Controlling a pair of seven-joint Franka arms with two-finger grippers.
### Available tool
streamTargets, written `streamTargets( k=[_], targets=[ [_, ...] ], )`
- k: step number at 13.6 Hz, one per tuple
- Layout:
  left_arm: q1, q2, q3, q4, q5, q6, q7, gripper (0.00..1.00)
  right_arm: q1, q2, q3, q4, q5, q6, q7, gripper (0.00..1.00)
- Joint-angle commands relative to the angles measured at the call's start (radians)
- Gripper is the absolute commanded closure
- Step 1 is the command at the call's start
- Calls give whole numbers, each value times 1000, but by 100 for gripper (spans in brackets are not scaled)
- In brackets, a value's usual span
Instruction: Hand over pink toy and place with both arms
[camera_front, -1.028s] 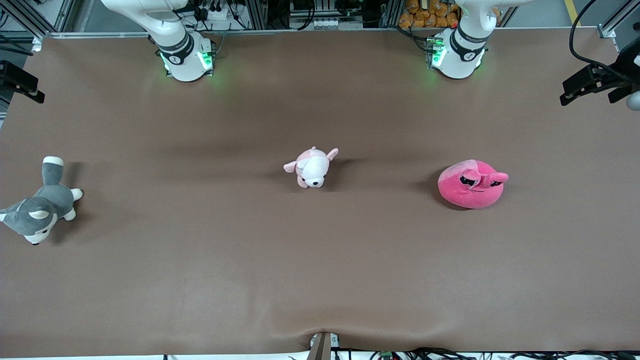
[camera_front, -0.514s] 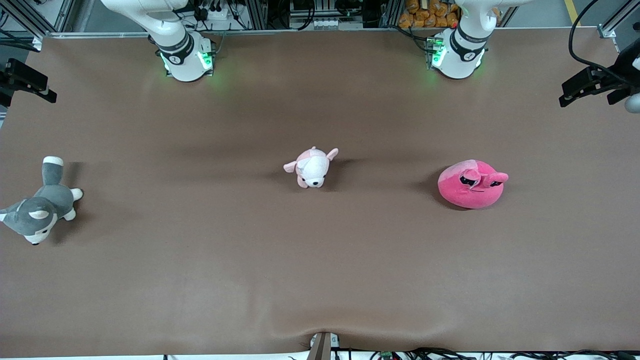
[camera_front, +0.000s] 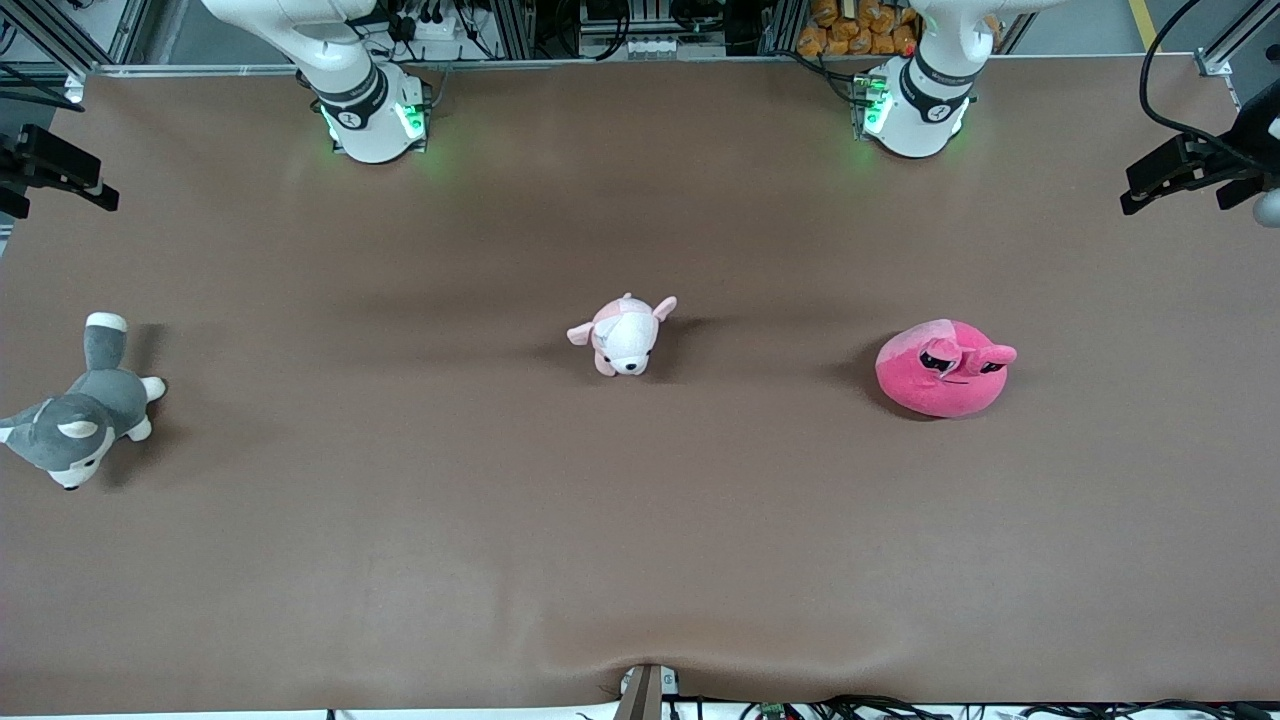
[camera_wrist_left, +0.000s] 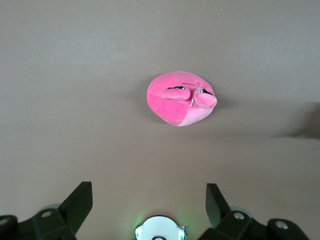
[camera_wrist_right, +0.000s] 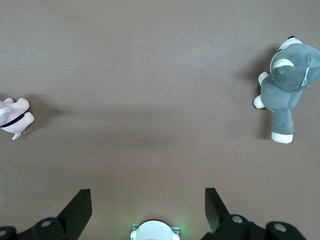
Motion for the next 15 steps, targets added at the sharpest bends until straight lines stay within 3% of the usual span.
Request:
streamTargets(
  k=[1, 15],
  targets=[
    [4, 20, -1, 24, 2, -8, 8, 0, -18, 9, 6, 17, 11, -8, -9, 0],
    [58, 91, 8, 21, 7, -6, -9, 0, -28, 10, 4, 16, 14, -10, -6, 0]
  ],
)
